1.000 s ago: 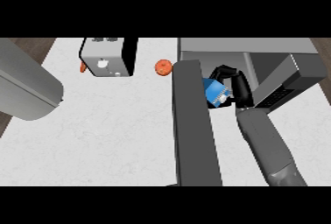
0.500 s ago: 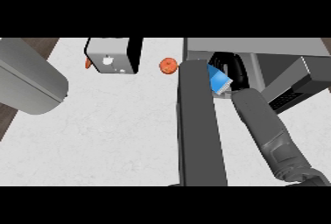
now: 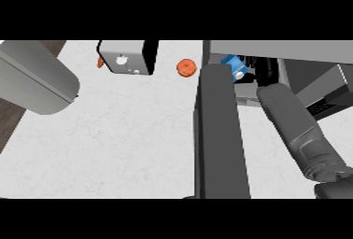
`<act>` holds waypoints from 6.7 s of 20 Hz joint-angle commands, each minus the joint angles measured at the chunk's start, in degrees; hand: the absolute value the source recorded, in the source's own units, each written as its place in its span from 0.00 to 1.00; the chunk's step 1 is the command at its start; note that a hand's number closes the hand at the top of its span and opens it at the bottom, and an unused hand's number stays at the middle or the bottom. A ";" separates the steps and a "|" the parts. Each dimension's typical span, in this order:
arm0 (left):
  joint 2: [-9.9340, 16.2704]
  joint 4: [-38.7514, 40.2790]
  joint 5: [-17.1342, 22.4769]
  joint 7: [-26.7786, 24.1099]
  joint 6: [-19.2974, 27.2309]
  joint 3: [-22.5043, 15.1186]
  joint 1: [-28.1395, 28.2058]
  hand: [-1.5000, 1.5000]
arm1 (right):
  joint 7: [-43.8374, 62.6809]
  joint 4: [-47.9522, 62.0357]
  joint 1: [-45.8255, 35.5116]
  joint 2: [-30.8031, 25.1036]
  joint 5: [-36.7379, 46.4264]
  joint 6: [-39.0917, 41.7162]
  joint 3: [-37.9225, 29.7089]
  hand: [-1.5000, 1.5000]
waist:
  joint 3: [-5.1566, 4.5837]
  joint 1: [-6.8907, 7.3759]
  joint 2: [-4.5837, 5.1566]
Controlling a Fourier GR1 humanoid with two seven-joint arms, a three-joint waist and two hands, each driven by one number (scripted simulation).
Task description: Pick up the milk, place it into the microwave and close the microwave
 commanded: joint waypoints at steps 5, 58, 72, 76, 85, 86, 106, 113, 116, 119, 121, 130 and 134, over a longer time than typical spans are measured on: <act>0.70 2.73 -1.48 0.20 -0.06 -1.56 -3.23 0.00 | -2.40 3.59 -1.72 -2.31 3.01 -8.05 0.81 1.00 | 0.06 1.11 1.03; -2.26 2.25 -14.17 6.32 1.73 -28.64 -9.21 1.00 | -17.46 4.22 13.92 2.52 -9.89 35.24 -10.28 0.00 | -0.10 -5.07 -2.31; -2.27 14.01 -26.03 1.85 6.13 -41.18 -17.63 1.00 | -19.07 -13.46 35.19 3.83 -11.71 39.13 -5.84 0.00 | -0.26 -7.27 -2.94; -2.27 15.13 -30.70 0.95 12.94 -49.12 -19.61 1.00 | -16.44 -23.10 42.31 2.55 -13.17 41.74 -4.50 0.00 | -0.27 -7.21 -2.95; -2.27 37.65 -36.97 -4.58 16.67 -57.77 -32.55 1.00 | -14.24 -40.14 56.63 -2.80 -16.00 48.75 -2.93 0.00 | -0.29 -7.78 -2.59; -2.27 41.66 -37.87 -8.78 20.29 -60.83 -32.69 1.00 | -13.27 -42.81 58.11 -1.00 -16.98 46.49 -3.41 0.00 | -0.31 -8.01 -2.55; -2.25 75.06 -13.68 -28.22 51.28 -82.08 -52.10 1.00 | -2.76 -74.69 69.99 -8.36 -28.66 59.29 0.59 0.00 | -0.47 -12.65 -1.41; -2.25 72.01 -5.41 -28.40 56.53 -85.73 -56.76 1.00 | 1.81 -81.17 69.73 -7.82 -31.11 59.64 3.39 0.00 | -0.59 -15.40 -0.84; -2.25 72.57 -2.03 -30.38 57.61 -86.08 -56.95 1.00 | 4.68 -84.08 69.41 -9.60 -32.41 60.75 3.74 0.00 | -0.70 -16.42 -0.62; -2.25 71.82 0.43 -30.57 62.29 -85.21 -59.38 1.00 | 5.29 -84.97 68.89 -11.54 -32.93 61.69 2.88 0.00 | -0.70 -17.88 -0.48; -2.25 72.06 2.69 -31.34 64.63 -84.41 -60.20 1.00 | 6.00 -84.54 67.99 -11.81 -33.02 61.72 2.99 0.00 | -0.64 -17.60 -0.18; -2.27 75.18 10.90 -30.97 72.31 -81.66 -66.58 0.00 | 7.53 -86.63 65.89 -15.45 -36.04 62.64 -0.75 0.00 | -0.50 -20.56 0.30; -2.27 78.29 13.10 -28.67 74.29 -80.84 -69.54 0.00 | 6.57 -89.35 61.48 -20.17 -29.99 58.38 -5.99 0.00 | -0.56 -22.23 0.39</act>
